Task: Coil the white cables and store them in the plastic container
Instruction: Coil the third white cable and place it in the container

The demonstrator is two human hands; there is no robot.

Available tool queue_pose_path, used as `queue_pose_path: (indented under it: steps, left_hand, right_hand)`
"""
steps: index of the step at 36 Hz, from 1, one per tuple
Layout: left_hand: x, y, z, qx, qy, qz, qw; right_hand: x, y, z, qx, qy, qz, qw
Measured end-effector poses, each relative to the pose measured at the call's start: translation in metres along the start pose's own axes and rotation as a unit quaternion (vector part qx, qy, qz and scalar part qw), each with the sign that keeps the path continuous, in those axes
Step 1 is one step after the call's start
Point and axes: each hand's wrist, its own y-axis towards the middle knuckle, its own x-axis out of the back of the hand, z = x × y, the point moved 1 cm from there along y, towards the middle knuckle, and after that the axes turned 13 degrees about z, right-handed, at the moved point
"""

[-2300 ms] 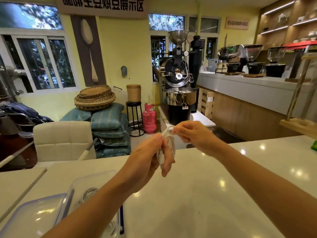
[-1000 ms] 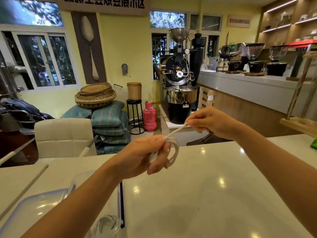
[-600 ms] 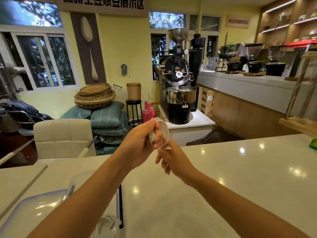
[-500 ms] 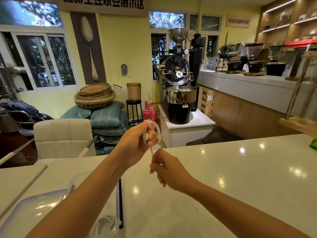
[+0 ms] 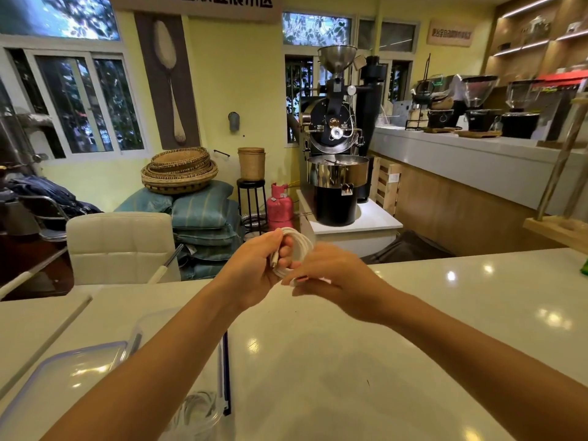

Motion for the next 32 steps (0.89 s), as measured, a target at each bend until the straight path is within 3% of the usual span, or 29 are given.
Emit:
queue_pose_path:
  steps: [4,7,13,17,23,32]
  left_hand:
    - [-0.003,-0.001,-0.001,0.002,0.019,0.016,1.000]
    - [-0.008,-0.001,0.001,0.005,0.040,0.023,0.999]
    - [-0.011,0.001,0.004,-0.007,0.067,-0.003,0.998]
    - [-0.008,0.005,0.002,-0.001,0.085,-0.051,0.995]
    - [-0.008,0.008,0.001,-0.006,0.144,-0.106,0.984]
    - [0.002,0.010,0.005,-0.018,0.371,-0.185,0.910]
  right_hand:
    - [0.006,0.001,-0.006,-0.056,0.146,-0.085,0.984]
    - [0.003,0.005,-0.006,-0.075,0.263,-0.085,0.958]
    - [-0.009,0.010,-0.005,-0.080,0.391,-0.131,0.908]
    - [-0.013,0.015,-0.010,-0.109,0.410,-0.174,0.889]
    - [-0.016,0.023,-0.011,-0.133,0.393,-0.190,0.890]
    - [-0.016,0.036,-0.016,-0.198,0.392,-0.179,0.880]
